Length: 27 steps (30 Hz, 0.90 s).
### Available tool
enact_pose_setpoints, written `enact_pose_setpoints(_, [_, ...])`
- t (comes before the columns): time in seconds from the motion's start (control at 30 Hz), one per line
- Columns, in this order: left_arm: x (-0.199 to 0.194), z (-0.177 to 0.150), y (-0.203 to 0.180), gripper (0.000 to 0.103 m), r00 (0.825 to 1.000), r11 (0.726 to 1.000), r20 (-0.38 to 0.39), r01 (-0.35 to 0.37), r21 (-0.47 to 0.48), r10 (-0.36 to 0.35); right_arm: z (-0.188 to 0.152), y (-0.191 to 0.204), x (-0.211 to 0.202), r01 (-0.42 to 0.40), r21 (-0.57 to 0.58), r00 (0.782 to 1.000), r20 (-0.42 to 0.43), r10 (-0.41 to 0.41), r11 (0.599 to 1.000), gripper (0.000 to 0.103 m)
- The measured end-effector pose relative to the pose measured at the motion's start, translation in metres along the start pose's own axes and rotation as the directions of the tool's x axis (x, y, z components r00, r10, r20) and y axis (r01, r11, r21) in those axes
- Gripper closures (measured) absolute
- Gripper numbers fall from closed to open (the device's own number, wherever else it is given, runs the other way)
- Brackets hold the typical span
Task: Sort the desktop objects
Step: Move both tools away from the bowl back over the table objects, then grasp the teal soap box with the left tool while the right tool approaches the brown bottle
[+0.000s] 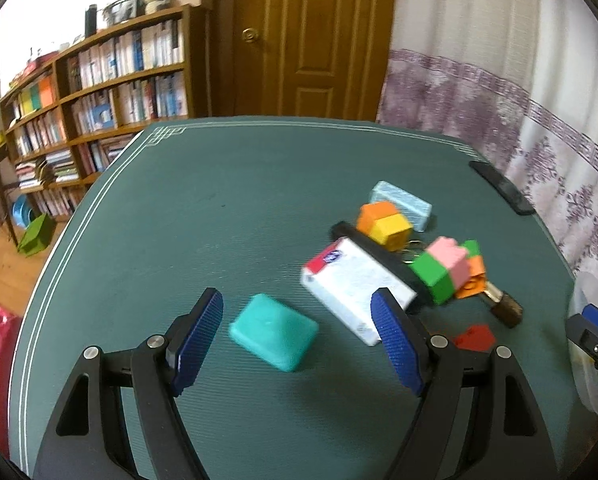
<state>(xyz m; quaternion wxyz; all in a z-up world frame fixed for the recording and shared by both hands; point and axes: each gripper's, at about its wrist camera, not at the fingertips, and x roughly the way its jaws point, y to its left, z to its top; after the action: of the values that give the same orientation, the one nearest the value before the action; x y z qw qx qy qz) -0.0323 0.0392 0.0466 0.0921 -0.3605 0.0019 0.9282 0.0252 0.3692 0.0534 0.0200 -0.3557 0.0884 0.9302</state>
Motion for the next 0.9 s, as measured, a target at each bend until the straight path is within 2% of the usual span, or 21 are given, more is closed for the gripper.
enact_pose_setpoints(0.17, [0.01,-0.002,0.012,0.023,1.0,1.0,-0.022,-0.016,-0.022,0.015,0.002,0.006,0.008,-0.013,-0.011,1.0,-0.013,0.012,1.0,0.024])
enact_pose_setpoints(0.9, [0.043,-0.018,0.016,0.023,0.994,1.0,-0.102,-0.026,-0.015,0.024,0.009,0.03,0.043,-0.047,-0.049,0.997,-0.057,0.045,0.998,0.024])
